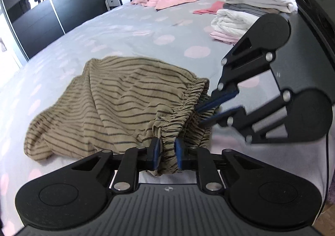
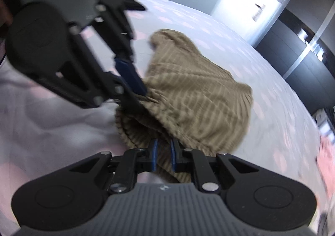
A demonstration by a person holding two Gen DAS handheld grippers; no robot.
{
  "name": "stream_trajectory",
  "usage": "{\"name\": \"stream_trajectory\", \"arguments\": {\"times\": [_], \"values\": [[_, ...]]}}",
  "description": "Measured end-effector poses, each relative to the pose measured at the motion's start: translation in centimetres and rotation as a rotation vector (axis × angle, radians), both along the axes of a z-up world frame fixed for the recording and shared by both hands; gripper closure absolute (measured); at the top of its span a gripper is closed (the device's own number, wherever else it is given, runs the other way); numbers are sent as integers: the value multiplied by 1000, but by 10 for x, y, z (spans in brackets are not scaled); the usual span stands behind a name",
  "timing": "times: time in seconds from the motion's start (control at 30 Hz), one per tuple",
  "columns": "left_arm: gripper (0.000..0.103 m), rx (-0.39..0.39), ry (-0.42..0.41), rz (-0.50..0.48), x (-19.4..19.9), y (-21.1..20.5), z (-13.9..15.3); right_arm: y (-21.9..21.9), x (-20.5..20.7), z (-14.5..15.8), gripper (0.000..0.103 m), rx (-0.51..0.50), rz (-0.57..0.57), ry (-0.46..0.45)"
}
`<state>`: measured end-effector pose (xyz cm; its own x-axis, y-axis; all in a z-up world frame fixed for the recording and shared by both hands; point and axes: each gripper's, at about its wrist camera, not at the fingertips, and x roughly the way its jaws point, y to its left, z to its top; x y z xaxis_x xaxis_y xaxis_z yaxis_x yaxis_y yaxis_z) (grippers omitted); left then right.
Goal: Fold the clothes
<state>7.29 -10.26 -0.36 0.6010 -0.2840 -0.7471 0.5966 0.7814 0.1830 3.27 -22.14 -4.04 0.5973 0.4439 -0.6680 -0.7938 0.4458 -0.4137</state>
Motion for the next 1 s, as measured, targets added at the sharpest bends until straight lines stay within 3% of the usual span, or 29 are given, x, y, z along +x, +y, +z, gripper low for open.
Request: {"name": "stream_trajectory", "arguments": {"times": [0.23, 0.47, 0.63, 0.7, 0.77, 1.0], "values": [[89, -44, 16, 18, 3, 9, -3, 21, -2, -16, 83, -118, 101, -75], [89, -55, 16, 19, 5, 10, -4, 35, -2, -28, 80, -184, 167, -180], [89, -53, 26, 27, 4, 13, -5, 39, -12, -31, 78, -194, 280, -210], [89, -48, 31, 27, 4, 14, -6, 38, -13, -33, 79, -204, 284, -216], [89, -43, 34, 26, 2, 14, -8, 36, -10, -29, 95, -180, 265, -195], [89, -29, 14, 3, -1, 15, -5, 17, -6, -10, 99, -113, 261, -102]]}}
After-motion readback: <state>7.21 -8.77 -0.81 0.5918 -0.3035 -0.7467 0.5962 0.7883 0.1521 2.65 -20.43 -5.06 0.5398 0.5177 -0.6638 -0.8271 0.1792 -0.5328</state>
